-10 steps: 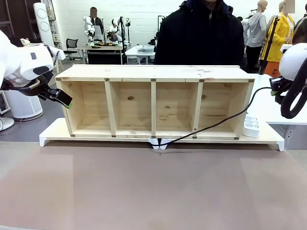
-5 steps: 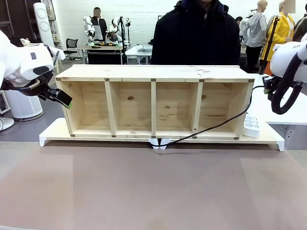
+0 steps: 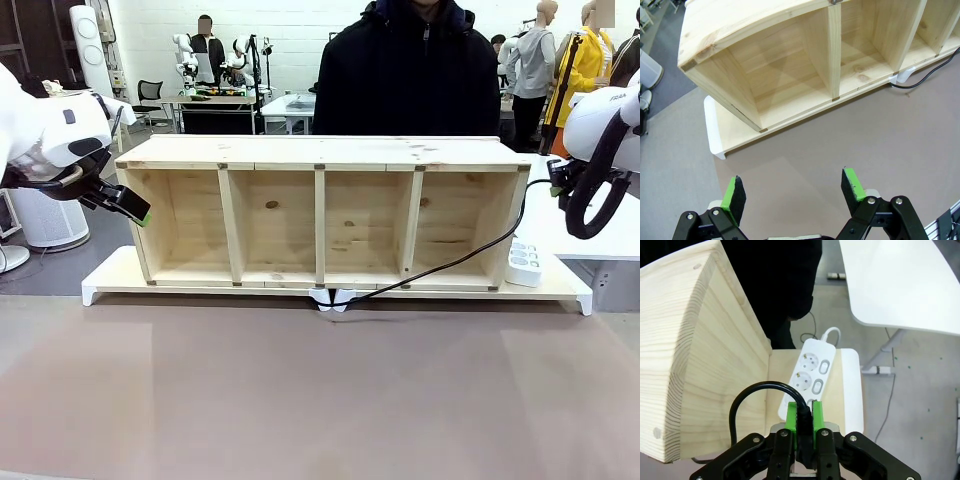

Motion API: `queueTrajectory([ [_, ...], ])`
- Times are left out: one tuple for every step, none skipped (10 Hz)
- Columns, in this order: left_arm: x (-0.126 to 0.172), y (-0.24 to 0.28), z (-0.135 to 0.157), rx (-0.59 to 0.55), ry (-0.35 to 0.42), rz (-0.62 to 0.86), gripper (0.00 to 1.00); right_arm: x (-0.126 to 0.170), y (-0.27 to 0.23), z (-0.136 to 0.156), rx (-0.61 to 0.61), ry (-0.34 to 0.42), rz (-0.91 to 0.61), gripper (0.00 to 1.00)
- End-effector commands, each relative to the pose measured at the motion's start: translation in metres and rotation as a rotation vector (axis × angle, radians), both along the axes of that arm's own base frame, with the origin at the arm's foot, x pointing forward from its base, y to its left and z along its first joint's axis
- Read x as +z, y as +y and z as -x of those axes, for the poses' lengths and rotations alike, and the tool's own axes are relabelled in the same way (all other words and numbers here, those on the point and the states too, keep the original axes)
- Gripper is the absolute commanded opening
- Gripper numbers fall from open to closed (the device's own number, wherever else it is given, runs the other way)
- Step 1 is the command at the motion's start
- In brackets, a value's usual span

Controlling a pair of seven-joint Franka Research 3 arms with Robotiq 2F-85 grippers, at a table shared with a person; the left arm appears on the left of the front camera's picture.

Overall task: Perform cable management.
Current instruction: Release the Power Cable when the human grasps it.

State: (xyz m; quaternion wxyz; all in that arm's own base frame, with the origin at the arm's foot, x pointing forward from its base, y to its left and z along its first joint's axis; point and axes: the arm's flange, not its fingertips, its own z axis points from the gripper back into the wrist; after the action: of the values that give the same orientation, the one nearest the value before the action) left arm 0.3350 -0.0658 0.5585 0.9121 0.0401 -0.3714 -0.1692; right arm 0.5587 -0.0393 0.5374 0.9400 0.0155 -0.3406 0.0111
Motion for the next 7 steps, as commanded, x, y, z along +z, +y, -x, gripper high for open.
queueTrajectory([
  [0.0002, 0.0, 0.0002, 0.002, -0.002, -0.003, 1.0, 0.0005, -0.0001, -0.0003, 0.001, -0.003, 0.003, 0.15],
  [0.0002, 0.0, 0.0002, 0.002, -0.002, -0.003, 1.0, 0.0005, -0.0001, -0.0003, 0.001, -0.003, 0.003, 0.15],
  [0.0002, 0.0, 0.0002, 0.002, -0.002, -0.003, 1.0, 0.0005, -0.0001, -0.0003, 0.001, -0.003, 0.003, 0.15],
  [0.0002, 0.0, 0.0002, 0.002, -0.002, -0.003, 1.0, 0.0005, -0.0001, -0.0003, 0.001, -0.003, 0.003, 0.15],
  [0.0002, 0.0, 0.0002, 0.002, -0.002, -0.003, 1.0, 0.0005, -0.0001, -0.0003, 0.001, -0.003, 0.003, 0.15],
  [0.0002, 0.0, 0.0002, 0.002, -0.002, -0.003, 1.0, 0.0005, -0.0001, -0.0003, 0.001, -0.003, 0.003, 0.15],
  [0.0002, 0.0, 0.0002, 0.002, -0.002, -0.003, 1.0, 0.0005, -0.0001, -0.0003, 0.001, -0.003, 0.003, 0.15],
])
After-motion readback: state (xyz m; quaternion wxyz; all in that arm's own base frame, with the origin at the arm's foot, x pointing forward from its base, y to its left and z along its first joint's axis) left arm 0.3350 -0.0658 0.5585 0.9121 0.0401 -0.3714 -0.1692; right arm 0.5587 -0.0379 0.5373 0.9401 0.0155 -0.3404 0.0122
